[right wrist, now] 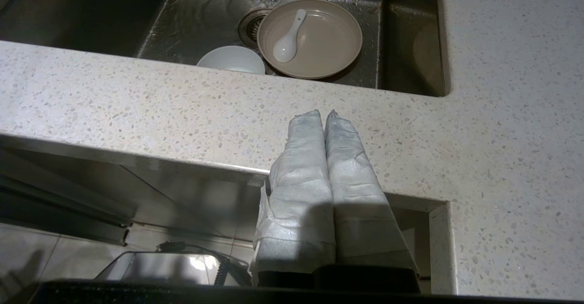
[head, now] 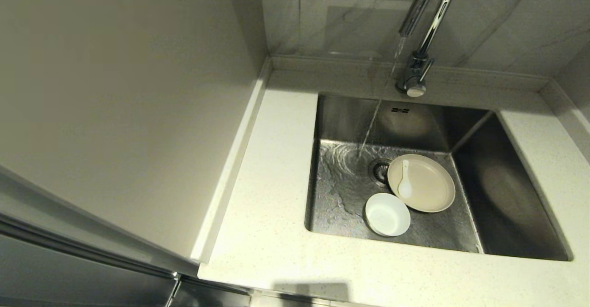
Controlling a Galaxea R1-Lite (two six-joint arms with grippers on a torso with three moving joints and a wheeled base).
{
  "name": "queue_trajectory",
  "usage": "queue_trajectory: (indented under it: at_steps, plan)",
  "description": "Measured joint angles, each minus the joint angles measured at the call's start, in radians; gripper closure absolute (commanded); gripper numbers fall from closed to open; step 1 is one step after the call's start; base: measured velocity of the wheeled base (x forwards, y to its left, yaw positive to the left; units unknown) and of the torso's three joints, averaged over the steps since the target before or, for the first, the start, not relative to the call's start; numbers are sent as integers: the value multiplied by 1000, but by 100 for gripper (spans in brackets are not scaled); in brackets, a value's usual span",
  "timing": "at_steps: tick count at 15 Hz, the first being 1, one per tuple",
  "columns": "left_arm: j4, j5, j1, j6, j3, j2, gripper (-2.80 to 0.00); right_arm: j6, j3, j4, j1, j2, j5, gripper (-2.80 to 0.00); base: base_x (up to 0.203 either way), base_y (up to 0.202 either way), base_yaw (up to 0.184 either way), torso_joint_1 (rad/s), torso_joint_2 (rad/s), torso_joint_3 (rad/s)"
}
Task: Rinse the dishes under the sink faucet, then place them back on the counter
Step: Wait for the water to rinse the bowl
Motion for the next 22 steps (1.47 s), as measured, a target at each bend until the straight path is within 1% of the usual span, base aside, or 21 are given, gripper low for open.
queue_trajectory:
  at_steps: [9,15,22]
  plan:
    - [0,0,0,1,0,0,0,-3,0,0,0,0,0,0,0,0,0,0,0,0]
    - [0,0,0,0,0,0,0,10,0,0,0,0,0,0,0,0,0,0,0,0]
    - [0,0,0,0,0,0,0,-3,0,0,0,0,9,0,0,0,0,0,0,0]
